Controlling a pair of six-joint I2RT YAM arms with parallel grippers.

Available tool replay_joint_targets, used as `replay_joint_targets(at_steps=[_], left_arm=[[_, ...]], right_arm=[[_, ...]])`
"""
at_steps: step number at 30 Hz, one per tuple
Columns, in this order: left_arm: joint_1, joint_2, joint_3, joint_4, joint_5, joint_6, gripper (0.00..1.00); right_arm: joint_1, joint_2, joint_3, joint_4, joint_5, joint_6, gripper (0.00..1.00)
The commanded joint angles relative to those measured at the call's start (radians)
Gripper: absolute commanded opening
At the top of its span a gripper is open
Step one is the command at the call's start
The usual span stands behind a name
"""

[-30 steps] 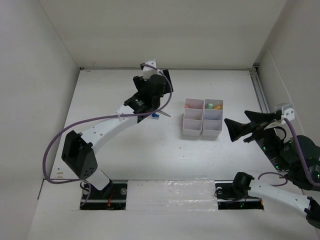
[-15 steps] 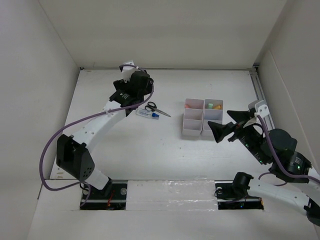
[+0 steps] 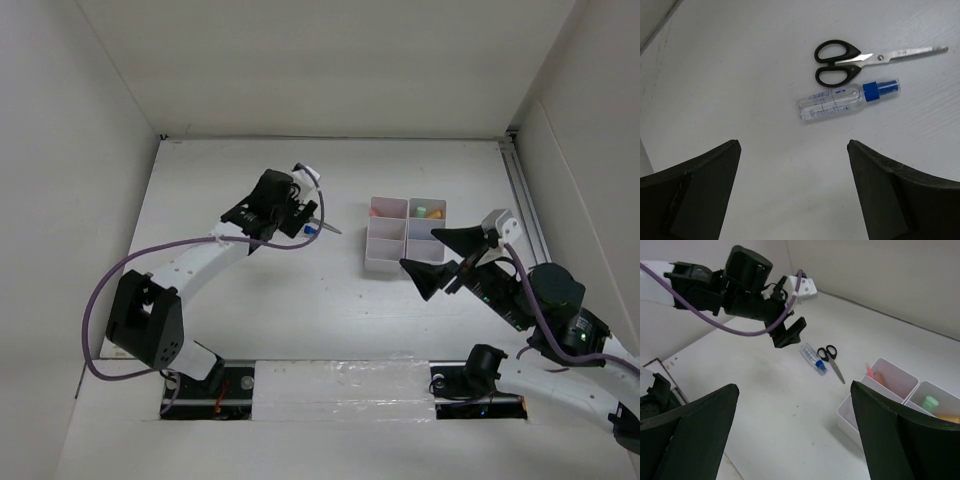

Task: Sort the stationery into containers
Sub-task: Grab a piece of stationery with the left arm

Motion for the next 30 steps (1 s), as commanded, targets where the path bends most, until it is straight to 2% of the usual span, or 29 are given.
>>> replay_joint_targets(at_steps=[1, 3, 4, 5, 6, 7, 8, 9, 11, 12, 15, 18, 20, 21, 22, 24, 30], left_arm=[[0.008, -0.06, -0.079, 0.224, 0.12, 0.293, 0.85], [0.03, -0.031, -0.051, 0.234, 0.119, 0.347, 0.84], [0.063, 0.028, -0.005, 0.166, 0.133, 0.363, 0.84], [0.085, 0.07, 0.128, 0.104, 0.203, 0.372, 0.84], [0.108, 0.115, 0.129, 0.043, 0.246, 0.372, 0.84], [0.123, 0.147, 0.196, 0.018, 0.288, 0.372, 0.84], [0.154, 0.147, 0.188, 0.08, 0.378, 0.356, 0.84], [0.165, 0.165, 0.2, 0.067, 0.412, 0.333, 0.84], [0.195, 0.24, 0.305, -0.028, 0.484, 0.308, 0.84], [0.196, 0.241, 0.306, -0.028, 0.542, 0.299, 0.84], [0.196, 0.261, 0.315, -0.074, 0.584, 0.299, 0.84], [0.196, 0.216, 0.214, -0.05, 0.593, 0.309, 0.83], [0.185, 0.189, 0.133, -0.05, 0.557, 0.376, 0.83], [0.185, 0.175, 0.046, -0.024, 0.516, 0.4, 0.84], [0.17, 0.154, 0.013, 0.014, 0.445, 0.436, 0.84], [0.16, 0.141, -0.022, 0.037, 0.434, 0.447, 0.84], [0.16, 0.202, 0.014, -0.008, 0.5, 0.469, 0.84]], right_arm=[[-0.008, -0.025, -0.006, 0.073, -0.085, -0.006, 1.0], [-0.008, -0.038, -0.017, 0.073, -0.095, -0.006, 1.0], [-0.008, -0.051, -0.03, 0.089, -0.11, -0.006, 1.0], [-0.008, -0.064, -0.04, 0.1, -0.11, -0.006, 1.0], [-0.008, -0.064, -0.055, 0.116, -0.121, -0.006, 1.0], [-0.008, -0.076, -0.055, 0.116, -0.121, -0.006, 1.0], [-0.008, -0.076, -0.055, 0.116, -0.112, -0.006, 1.0], [-0.008, -0.088, -0.055, 0.116, -0.111, -0.006, 1.0], [-0.008, -0.099, -0.066, 0.116, -0.102, -0.006, 1.0], [-0.008, -0.099, -0.066, 0.102, -0.102, -0.006, 1.0], [-0.008, -0.099, -0.045, 0.071, -0.093, -0.006, 1.0], [-0.008, -0.119, -0.054, 0.071, -0.093, -0.006, 1.0], [-0.008, -0.13, -0.064, 0.08, -0.117, -0.006, 1.0], [-0.008, -0.13, -0.064, 0.08, -0.118, -0.006, 1.0], [-0.008, -0.139, -0.073, 0.08, -0.131, -0.006, 1.0], [-0.008, -0.139, -0.074, 0.08, -0.141, -0.006, 1.0], [-0.008, -0.13, -0.074, 0.09, -0.18, -0.006, 1.0]])
